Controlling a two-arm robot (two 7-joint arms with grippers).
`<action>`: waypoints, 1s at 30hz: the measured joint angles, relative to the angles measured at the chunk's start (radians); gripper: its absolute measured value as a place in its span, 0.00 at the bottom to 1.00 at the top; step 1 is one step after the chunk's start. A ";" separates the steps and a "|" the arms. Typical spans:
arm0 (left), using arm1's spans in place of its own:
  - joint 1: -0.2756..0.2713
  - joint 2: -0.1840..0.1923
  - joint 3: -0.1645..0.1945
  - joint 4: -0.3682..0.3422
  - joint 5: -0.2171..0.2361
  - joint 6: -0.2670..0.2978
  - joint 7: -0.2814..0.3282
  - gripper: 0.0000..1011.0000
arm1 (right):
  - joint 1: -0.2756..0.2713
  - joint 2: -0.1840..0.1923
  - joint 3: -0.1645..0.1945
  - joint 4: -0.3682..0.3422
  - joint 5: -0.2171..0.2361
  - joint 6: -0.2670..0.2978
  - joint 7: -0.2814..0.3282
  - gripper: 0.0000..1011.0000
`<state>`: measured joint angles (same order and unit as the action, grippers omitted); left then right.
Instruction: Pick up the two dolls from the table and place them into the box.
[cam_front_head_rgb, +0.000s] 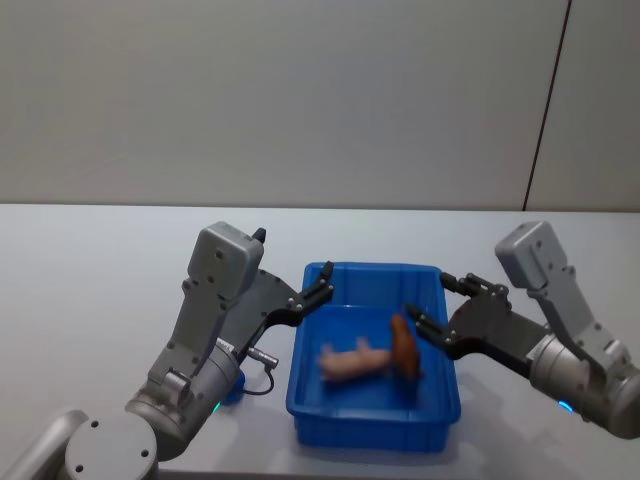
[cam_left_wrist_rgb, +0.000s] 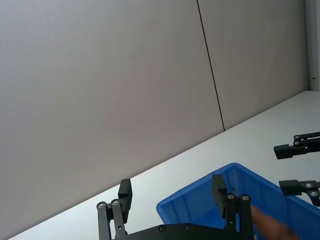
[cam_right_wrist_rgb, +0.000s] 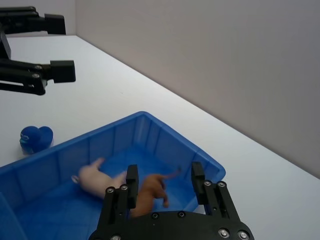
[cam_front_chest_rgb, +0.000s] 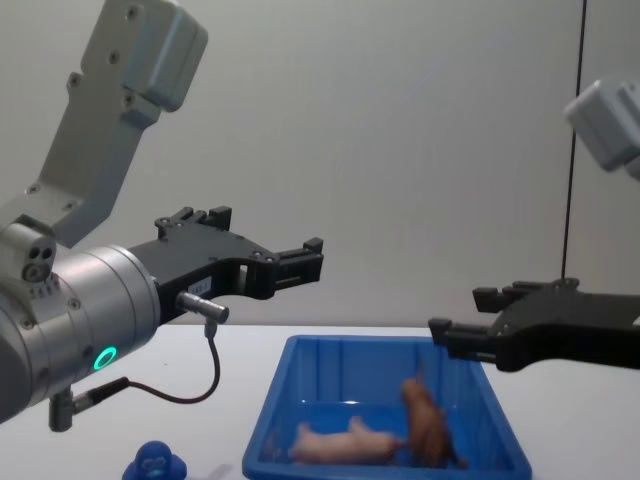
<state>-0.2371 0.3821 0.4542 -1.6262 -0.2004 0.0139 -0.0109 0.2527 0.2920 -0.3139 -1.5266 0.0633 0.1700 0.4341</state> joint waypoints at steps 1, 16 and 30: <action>0.000 0.000 0.000 0.000 0.000 0.000 0.000 0.99 | 0.001 -0.001 -0.001 0.003 -0.002 0.000 0.000 0.59; 0.000 0.000 0.000 0.000 0.000 0.000 0.000 0.99 | 0.009 0.005 0.011 0.039 0.012 -0.018 -0.016 0.99; 0.000 0.000 0.000 0.000 0.000 0.000 0.000 0.99 | 0.001 0.047 0.048 0.059 0.042 -0.068 -0.006 0.99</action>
<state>-0.2372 0.3821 0.4542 -1.6262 -0.2004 0.0138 -0.0110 0.2534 0.3395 -0.2659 -1.4678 0.1049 0.1023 0.4276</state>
